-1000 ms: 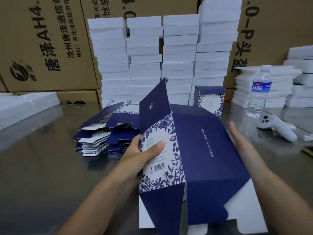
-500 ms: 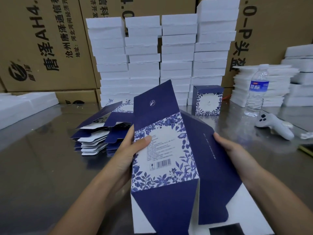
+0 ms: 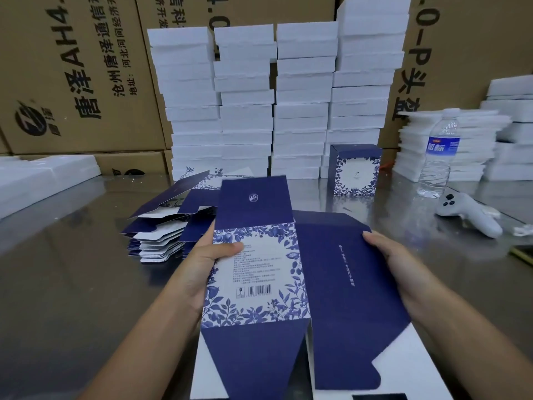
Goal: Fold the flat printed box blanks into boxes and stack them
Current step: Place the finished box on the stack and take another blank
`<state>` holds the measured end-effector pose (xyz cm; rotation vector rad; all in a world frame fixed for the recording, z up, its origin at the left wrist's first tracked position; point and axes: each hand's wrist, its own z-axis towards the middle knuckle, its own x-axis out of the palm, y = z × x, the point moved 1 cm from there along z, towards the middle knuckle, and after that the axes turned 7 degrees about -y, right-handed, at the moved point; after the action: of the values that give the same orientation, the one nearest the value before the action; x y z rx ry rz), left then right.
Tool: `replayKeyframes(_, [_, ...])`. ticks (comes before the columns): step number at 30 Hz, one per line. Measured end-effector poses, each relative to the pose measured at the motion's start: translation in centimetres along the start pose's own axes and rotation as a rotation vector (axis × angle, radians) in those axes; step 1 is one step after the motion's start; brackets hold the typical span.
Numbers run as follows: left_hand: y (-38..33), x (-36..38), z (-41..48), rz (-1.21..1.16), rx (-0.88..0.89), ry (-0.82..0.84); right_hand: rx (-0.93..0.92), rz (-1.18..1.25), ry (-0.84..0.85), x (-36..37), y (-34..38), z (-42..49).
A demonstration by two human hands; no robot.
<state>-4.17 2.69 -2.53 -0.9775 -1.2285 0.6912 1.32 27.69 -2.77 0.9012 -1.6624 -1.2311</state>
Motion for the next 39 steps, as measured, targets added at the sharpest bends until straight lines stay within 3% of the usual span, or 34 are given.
replayKeyframes(4, [0.4, -0.1, 0.0, 0.154, -0.074, -0.055, -0.177, -0.291, -0.272, -0.4, -0.4, 0.8])
replayKeyframes(7, [0.5, 0.5, 0.1, 0.21, -0.068, -0.161, -0.254, -0.379, -0.291, -0.8, -1.0, 1.2])
replayKeyframes(11, [0.8, 0.2, 1.0, 0.593, -0.018, -0.442, -0.296, -0.381, -0.324, -1.1, -0.9, 1.8])
replayKeyframes(14, [1.3, -0.3, 1.2, 0.698, 0.118, -0.42, -0.327, -0.415, -0.332, -1.3, -0.9, 1.8])
replayKeyframes(19, [1.4, -0.3, 1.2, 0.764, 0.314, -0.405, -0.361, -0.407, -0.334, -1.4, -0.8, 1.9])
replayKeyframes(23, [1.2, -0.6, 1.2, 0.745, 0.354, -0.427, -0.301, -0.303, -0.315, -0.9, -0.9, 1.5])
replayKeyframes(30, [1.1, -1.4, 1.4, 0.586, 0.287, -0.502, -0.276, -0.335, -0.197, -0.2, -0.7, 0.7])
replayKeyframes(39, [2.1, -1.0, 1.9, 0.54, 0.178, -0.406, -0.313, -0.391, -0.303, -0.8, -0.3, 0.6])
